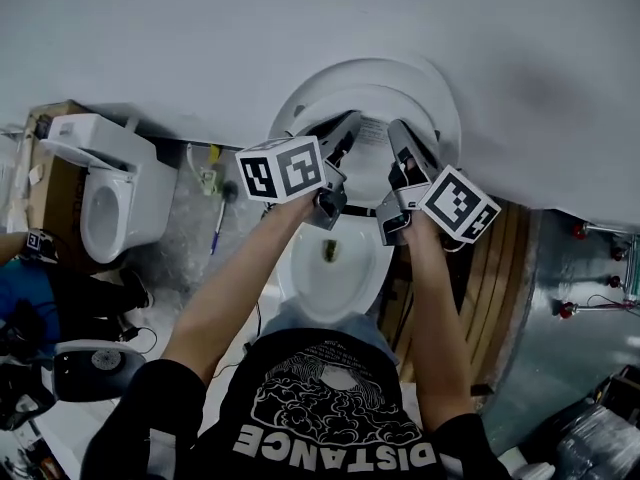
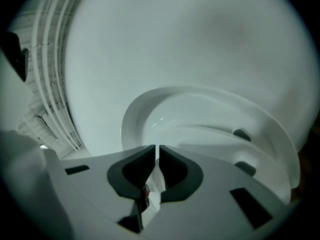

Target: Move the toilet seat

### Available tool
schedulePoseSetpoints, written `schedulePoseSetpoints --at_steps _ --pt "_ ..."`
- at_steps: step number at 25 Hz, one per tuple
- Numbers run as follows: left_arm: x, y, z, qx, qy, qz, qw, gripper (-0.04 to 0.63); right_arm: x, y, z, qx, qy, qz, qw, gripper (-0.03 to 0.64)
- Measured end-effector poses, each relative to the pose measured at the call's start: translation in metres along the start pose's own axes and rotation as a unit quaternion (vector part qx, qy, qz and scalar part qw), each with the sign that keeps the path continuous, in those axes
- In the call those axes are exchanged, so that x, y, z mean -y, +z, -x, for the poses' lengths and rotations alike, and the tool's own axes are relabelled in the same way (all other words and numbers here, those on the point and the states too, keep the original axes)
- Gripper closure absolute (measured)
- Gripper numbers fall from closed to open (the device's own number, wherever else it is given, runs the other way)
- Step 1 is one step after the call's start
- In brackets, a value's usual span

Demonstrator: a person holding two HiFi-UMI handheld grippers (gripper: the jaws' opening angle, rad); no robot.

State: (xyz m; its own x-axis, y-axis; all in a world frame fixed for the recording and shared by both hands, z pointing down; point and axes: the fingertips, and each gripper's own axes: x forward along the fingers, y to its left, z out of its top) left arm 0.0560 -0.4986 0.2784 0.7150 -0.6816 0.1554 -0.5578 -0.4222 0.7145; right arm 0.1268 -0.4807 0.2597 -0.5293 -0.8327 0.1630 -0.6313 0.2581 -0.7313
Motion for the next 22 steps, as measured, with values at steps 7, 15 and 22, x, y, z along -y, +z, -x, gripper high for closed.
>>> schedulePoseSetpoints --at_steps 7,15,22 --pt "0.017 -0.012 0.022 -0.021 -0.001 -0.054 0.9983 0.580 -0.025 -0.013 0.022 0.009 -0.051 0.112 0.992 0.583" --pt "0.032 -0.033 0.064 -0.044 -0.004 -0.112 0.9928 0.581 -0.054 -0.046 0.051 0.003 -0.100 0.196 0.975 0.584" --pt "0.040 -0.048 0.096 -0.051 0.007 -0.156 0.9864 0.583 -0.070 -0.075 0.067 -0.016 -0.125 0.247 0.961 0.584"
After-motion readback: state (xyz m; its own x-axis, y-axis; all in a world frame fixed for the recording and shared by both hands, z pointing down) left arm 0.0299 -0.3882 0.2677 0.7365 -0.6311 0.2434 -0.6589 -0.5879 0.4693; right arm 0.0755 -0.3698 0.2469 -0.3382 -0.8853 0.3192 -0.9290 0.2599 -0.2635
